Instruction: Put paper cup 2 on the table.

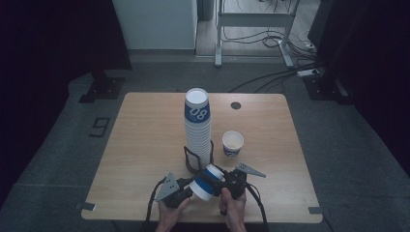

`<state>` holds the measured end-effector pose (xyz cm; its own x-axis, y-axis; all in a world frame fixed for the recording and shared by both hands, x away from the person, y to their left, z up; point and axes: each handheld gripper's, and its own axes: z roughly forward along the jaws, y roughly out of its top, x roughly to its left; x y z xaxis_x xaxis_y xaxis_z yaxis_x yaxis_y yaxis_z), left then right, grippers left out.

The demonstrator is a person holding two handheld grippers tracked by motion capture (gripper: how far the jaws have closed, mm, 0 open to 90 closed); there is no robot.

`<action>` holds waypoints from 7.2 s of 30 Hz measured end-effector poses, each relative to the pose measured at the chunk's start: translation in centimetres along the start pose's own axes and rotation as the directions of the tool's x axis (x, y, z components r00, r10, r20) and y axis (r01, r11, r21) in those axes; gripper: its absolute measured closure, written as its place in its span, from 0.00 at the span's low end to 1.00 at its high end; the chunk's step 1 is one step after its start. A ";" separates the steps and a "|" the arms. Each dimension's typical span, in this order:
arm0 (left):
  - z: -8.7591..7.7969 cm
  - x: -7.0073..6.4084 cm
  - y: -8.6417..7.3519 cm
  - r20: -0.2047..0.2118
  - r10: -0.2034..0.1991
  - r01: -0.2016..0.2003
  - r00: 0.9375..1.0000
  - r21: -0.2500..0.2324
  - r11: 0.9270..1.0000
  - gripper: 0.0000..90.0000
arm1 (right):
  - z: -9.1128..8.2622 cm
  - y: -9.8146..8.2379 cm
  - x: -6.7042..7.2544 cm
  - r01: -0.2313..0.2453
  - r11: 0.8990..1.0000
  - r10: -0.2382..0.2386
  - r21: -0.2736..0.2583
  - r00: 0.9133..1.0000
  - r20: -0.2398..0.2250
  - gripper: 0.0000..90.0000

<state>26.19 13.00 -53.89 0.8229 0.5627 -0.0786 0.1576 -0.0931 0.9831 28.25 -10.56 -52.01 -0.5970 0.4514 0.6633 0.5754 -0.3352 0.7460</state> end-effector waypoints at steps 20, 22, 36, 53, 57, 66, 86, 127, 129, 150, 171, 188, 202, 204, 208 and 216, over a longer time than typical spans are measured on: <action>-1.6 1.5 1.1 0.026 -0.018 0.015 0.999 0.099 0.995 0.94 | -3.1 1.2 0.6 0.184 0.979 -0.184 -0.083 0.983 0.017 0.13; -1.7 1.7 1.2 0.026 -0.016 0.013 1.000 0.114 0.993 0.94 | -3.4 1.1 0.7 0.221 0.972 -0.221 -0.080 0.975 0.009 0.13; -2.3 2.6 2.3 0.013 -0.008 0.005 1.000 0.235 0.972 0.95 | -3.3 -0.3 1.5 0.529 0.846 -0.533 0.062 0.839 0.109 0.14; -1.3 3.1 4.1 0.032 -0.007 -0.008 0.999 0.433 0.901 0.95 | -2.2 -2.6 2.7 0.760 0.607 -0.786 0.232 0.617 0.037 0.15; -0.8 3.1 4.6 0.050 0.001 -0.025 0.999 0.493 0.870 0.95 | -2.2 -3.0 2.9 0.790 0.557 -0.823 0.257 0.567 0.041 0.14; 0.1 3.3 5.2 0.080 -0.007 -0.042 0.997 0.592 0.805 0.95 | -1.9 -3.5 3.3 0.842 0.422 -0.897 0.335 0.442 0.018 0.14; 1.7 2.8 6.3 0.100 -0.020 -0.053 0.995 0.673 0.737 0.95 | -0.3 -4.4 4.5 0.895 0.241 -0.957 0.376 0.283 -0.058 0.04; 1.3 2.9 5.3 0.112 -0.144 0.063 0.983 0.532 0.844 0.86 | 1.1 -4.3 5.2 0.896 0.302 -0.938 0.325 0.340 -0.063 0.18; 1.0 3.0 5.2 0.079 -0.148 0.090 0.986 0.496 0.864 0.75 | 1.0 -4.1 5.0 0.890 0.327 -0.931 0.319 0.361 -0.052 0.18; -0.7 3.0 4.1 -0.056 -0.104 0.117 0.993 0.324 0.939 0.23 | -0.2 -2.9 2.6 0.787 0.531 -0.835 0.314 0.549 0.037 0.19; -2.8 4.1 2.8 -0.144 -0.079 0.113 0.986 0.243 0.964 0.16 | -3.1 0.0 -0.4 0.653 0.725 -0.689 0.219 0.696 0.204 0.18; -3.8 4.1 0.6 -0.279 0.006 0.048 0.960 0.187 0.981 0.16 | -5.7 4.1 -3.0 0.561 0.821 -0.556 0.110 0.740 0.377 0.18; -4.0 4.5 -0.5 -0.336 0.004 0.046 0.942 0.139 0.989 0.16 | -6.4 6.0 -6.8 0.478 0.877 -0.428 0.047 0.732 0.531 0.18; -4.0 4.4 -0.5 -0.344 0.009 0.041 0.939 0.136 0.990 0.16 | -6.3 6.4 -7.4 0.468 0.883 -0.410 0.036 0.731 0.545 0.18; -4.0 4.3 -0.8 -0.355 0.012 0.035 0.935 0.127 0.991 0.16 | -6.1 7.0 -8.3 0.456 0.889 -0.389 0.034 0.715 0.581 0.18; -4.3 4.3 -0.9 -0.372 -0.006 0.045 0.928 0.098 0.994 0.16 | -5.5 7.3 -9.8 0.449 0.893 -0.379 0.042 0.697 0.609 0.18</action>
<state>27.25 19.09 -54.40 0.5595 0.8286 -0.0172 0.2474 -0.1472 0.9577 35.19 -21.95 -52.74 -0.2937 0.9452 0.1427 0.2693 -0.0615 0.9611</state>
